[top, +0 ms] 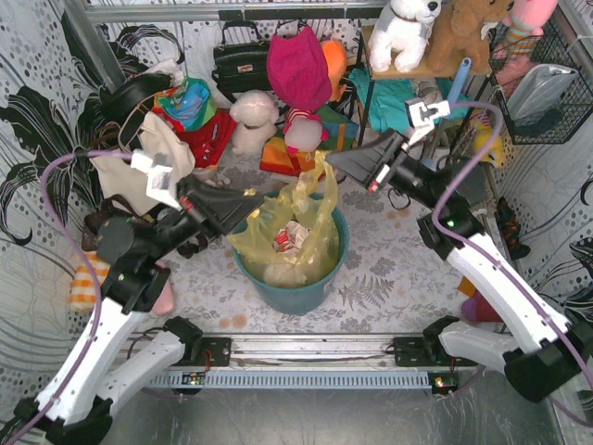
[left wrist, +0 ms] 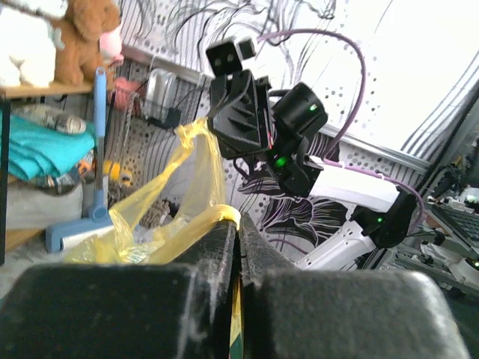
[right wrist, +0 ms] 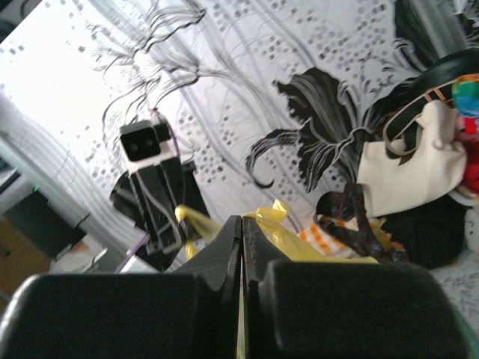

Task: Tie the trash bag

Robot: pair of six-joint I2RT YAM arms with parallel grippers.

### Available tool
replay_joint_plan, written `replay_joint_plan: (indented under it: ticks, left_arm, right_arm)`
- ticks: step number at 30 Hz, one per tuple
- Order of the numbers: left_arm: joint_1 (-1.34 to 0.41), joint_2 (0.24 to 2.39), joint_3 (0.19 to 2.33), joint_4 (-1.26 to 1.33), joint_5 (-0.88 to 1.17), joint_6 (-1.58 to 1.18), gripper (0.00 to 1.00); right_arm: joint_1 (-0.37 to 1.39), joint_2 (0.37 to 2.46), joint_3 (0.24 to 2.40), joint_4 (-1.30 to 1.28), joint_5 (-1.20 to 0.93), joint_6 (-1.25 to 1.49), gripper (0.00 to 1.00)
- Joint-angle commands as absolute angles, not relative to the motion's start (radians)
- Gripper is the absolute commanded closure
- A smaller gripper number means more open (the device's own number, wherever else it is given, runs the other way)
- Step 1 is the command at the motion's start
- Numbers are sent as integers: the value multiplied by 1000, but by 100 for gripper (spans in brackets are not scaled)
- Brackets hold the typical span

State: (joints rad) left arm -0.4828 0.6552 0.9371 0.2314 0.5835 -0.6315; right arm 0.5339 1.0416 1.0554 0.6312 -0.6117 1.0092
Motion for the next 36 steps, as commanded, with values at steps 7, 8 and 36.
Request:
replay_joint_plan:
  ticks: [7, 8, 36]
  left_arm:
    - [-484, 556, 873, 231, 557, -639, 52]
    - [-483, 563, 879, 214, 562, -636, 48]
    - [-482, 659, 966, 29, 600, -579, 29]
  right_arm:
    - [536, 897, 1001, 343, -661, 861, 67]
    - [536, 902, 1013, 313, -658, 844, 63]
    - [537, 997, 1180, -98, -558, 654, 40]
